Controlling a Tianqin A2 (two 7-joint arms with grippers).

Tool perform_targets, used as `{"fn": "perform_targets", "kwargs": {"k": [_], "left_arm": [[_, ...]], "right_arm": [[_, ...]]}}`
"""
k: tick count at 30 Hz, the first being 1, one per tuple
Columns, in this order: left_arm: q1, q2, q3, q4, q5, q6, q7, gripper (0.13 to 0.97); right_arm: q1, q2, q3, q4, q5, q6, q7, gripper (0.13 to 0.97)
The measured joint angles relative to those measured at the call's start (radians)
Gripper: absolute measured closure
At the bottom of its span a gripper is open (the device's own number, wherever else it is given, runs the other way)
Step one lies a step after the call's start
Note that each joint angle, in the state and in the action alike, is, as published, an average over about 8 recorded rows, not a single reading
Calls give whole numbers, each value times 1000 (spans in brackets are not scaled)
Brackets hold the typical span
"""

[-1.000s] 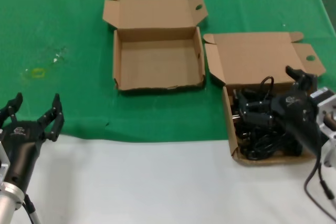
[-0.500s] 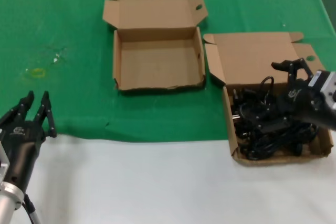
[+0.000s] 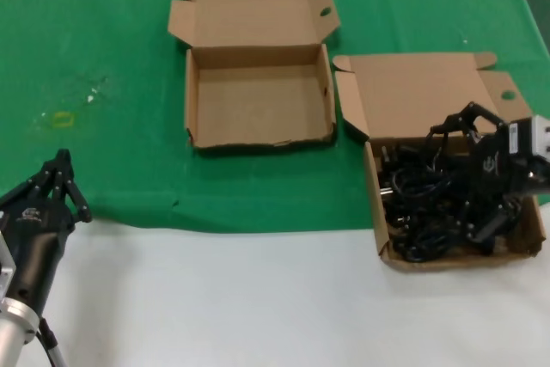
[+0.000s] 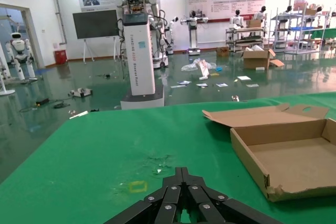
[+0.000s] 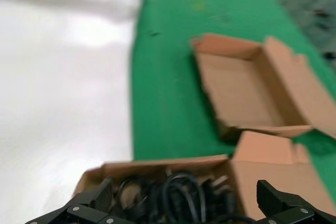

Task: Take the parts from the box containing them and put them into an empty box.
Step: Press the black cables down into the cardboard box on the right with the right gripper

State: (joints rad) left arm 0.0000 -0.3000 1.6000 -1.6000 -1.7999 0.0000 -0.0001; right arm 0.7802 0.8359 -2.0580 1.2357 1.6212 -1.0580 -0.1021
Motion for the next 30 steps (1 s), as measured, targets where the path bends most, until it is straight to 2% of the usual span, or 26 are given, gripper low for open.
{"fn": "perform_targets", "kwargs": {"k": [6,12,22,26,30], "left_arm": [[0,0,0,0,0,0,0,944],[0,0,0,0,0,0,0,953],[0,0,0,0,0,0,0,953],[0,0,0,0,0,0,0,953],[0,0,0,0,0,0,0,953]], "right_arm": [[145,-67,-63,-176,-58,-155,-159,129],[266,-145,-110,-354,-124,-220,-298,129],[443,-276,-174,-696,-245,-167,-605,129],[474,-306,-175,-765,-262,-151,-662,129],[482,-315,-168,-775,-265,-151,-672,133]]}}
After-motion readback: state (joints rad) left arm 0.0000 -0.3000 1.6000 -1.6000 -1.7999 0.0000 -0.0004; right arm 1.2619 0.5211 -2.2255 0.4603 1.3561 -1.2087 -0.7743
